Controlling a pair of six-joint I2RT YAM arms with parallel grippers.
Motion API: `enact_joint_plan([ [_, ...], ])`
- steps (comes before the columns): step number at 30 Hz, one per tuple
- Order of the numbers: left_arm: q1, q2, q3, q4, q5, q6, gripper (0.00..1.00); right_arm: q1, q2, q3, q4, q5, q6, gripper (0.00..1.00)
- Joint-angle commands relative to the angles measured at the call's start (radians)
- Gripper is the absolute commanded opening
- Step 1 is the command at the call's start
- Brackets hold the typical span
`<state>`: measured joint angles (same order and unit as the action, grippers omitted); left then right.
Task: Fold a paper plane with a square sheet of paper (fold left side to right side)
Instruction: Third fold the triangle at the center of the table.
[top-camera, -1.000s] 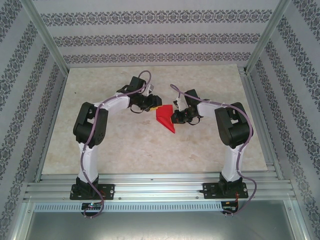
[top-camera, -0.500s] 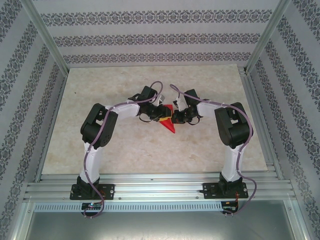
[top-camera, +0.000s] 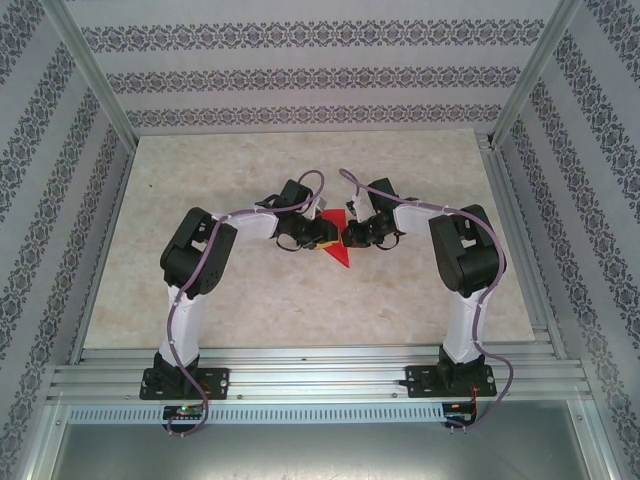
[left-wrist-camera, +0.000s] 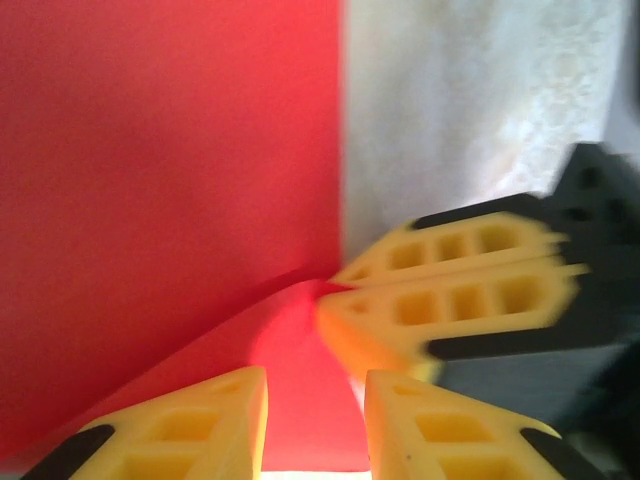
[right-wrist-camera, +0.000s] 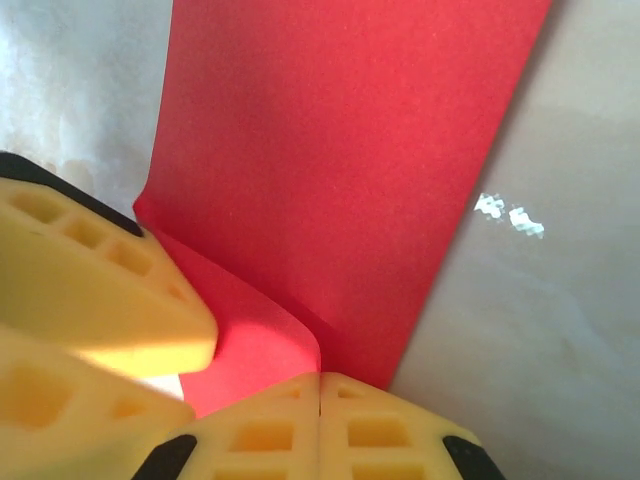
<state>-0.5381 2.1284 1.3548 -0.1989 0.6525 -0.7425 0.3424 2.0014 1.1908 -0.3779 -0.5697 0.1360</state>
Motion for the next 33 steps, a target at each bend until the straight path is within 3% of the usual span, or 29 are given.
enact_joint_plan([
  [1,-0.008,0.0,-0.014,-0.019,-0.04,0.005,0.33,0.017,0.039,-0.007,-0.05,0.058,-0.022,0.0],
  [11,-0.009,0.016,-0.015,-0.047,-0.064,0.021,0.33,0.015,0.025,-0.003,-0.051,0.059,-0.015,0.01],
  [17,-0.009,0.044,-0.026,-0.05,-0.068,0.025,0.33,-0.005,-0.117,-0.014,-0.03,0.053,0.04,0.25],
  [21,-0.008,0.053,-0.034,-0.041,-0.07,0.024,0.33,-0.02,-0.212,-0.048,-0.065,0.071,0.079,0.35],
  [28,-0.011,0.051,-0.035,-0.037,-0.068,0.024,0.32,0.048,-0.283,-0.243,0.112,-0.058,0.272,0.24],
  [33,-0.01,0.05,-0.031,-0.041,-0.067,0.028,0.32,0.09,-0.234,-0.247,0.177,-0.044,0.332,0.23],
])
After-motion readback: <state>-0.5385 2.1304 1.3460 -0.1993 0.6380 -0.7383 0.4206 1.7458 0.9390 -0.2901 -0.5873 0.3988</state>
